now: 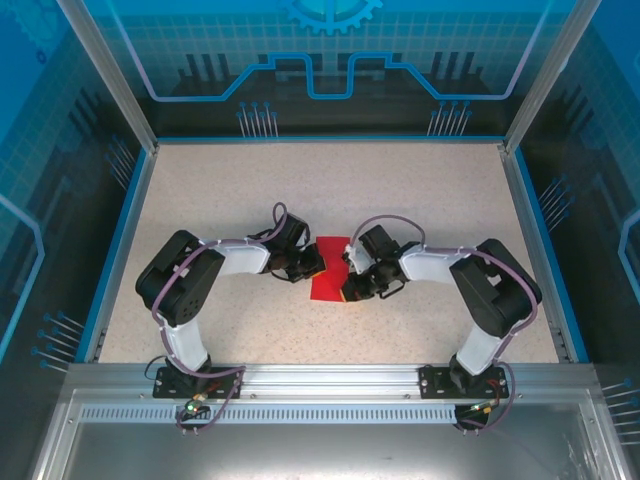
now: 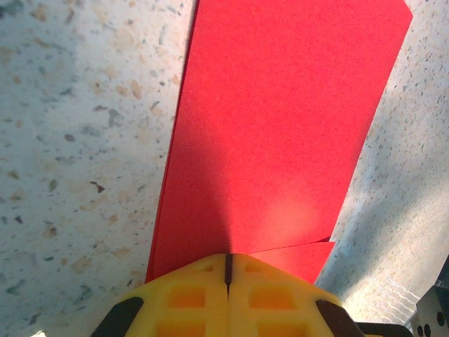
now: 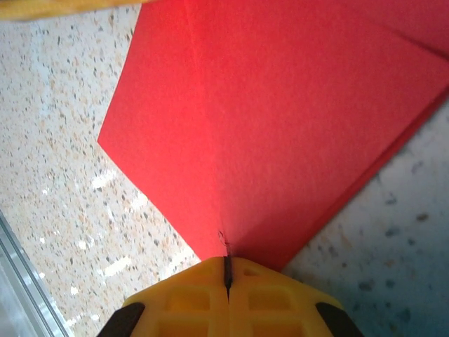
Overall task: Fold a paper plane with a square sheet of paper (pick it up from the middle)
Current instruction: Fold the triangle a second time at the center of the table, then turn over the paper at the center of the table.
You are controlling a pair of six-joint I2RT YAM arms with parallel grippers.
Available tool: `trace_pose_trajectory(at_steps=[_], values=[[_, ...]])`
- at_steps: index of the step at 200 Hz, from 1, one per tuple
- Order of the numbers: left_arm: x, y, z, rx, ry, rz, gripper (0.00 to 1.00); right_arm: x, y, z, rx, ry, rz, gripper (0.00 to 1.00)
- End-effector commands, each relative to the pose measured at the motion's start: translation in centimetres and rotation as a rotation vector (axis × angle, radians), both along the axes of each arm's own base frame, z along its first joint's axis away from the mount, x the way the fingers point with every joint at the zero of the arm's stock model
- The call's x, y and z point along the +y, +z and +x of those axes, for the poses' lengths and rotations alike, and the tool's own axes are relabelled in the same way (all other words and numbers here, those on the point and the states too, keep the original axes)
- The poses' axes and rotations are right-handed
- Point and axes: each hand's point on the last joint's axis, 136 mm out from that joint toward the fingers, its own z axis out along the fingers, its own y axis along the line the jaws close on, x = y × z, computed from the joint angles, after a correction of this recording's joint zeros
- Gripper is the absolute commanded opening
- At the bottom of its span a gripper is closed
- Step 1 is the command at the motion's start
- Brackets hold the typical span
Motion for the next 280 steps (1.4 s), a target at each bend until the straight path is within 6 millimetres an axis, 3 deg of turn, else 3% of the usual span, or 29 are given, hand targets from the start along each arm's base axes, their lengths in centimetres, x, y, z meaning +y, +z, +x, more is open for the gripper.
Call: trace_pose_trajectory(at_steps=[1,25,49,60,100,138,192,218,255,280], values=[[4.3,-5.3,-3.6,0.175,0.062,0.217,0.04,-3.1,-1.6,-4.0,0.149,-0.015,-0.111,0.00],[3.9,-5.1,-3.4,0.165,0.057,0.203,0.04,-2.9,-0.4,-3.4,0.109,-0.027,-0.090,0.00],[2.7,-3.8,-2.6,0.120,0.029,0.143,0.06,-2.7,1.4,-1.0,0.031,-0.108,-0.052,0.00],[1.6,-2.4,-1.9,0.077,0.002,0.091,0.10,-2.8,2.2,0.5,0.008,-0.177,-0.016,0.00],[-0.7,3.0,0.1,-0.078,-0.055,-0.032,0.21,-3.1,4.4,5.2,-0.060,-0.305,0.098,0.20],[-1.2,3.8,-0.3,-0.099,-0.064,-0.091,0.22,-1.6,3.9,7.1,-0.035,-0.271,0.133,0.31],[-0.2,3.3,-1.5,-0.078,-0.043,-0.075,0.22,0.4,3.9,7.0,-0.011,-0.194,0.229,0.39],[-0.1,2.9,-1.9,-0.063,-0.041,-0.071,0.24,0.3,2.6,6.5,0.017,-0.180,0.189,0.38],[0.0,2.7,-2.0,-0.054,-0.031,-0.076,0.27,0.7,2.3,7.6,-0.002,-0.193,0.156,0.27],[-0.1,2.5,-2.1,-0.046,-0.033,-0.085,0.28,1.4,2.5,7.7,0.010,-0.184,0.206,0.07]])
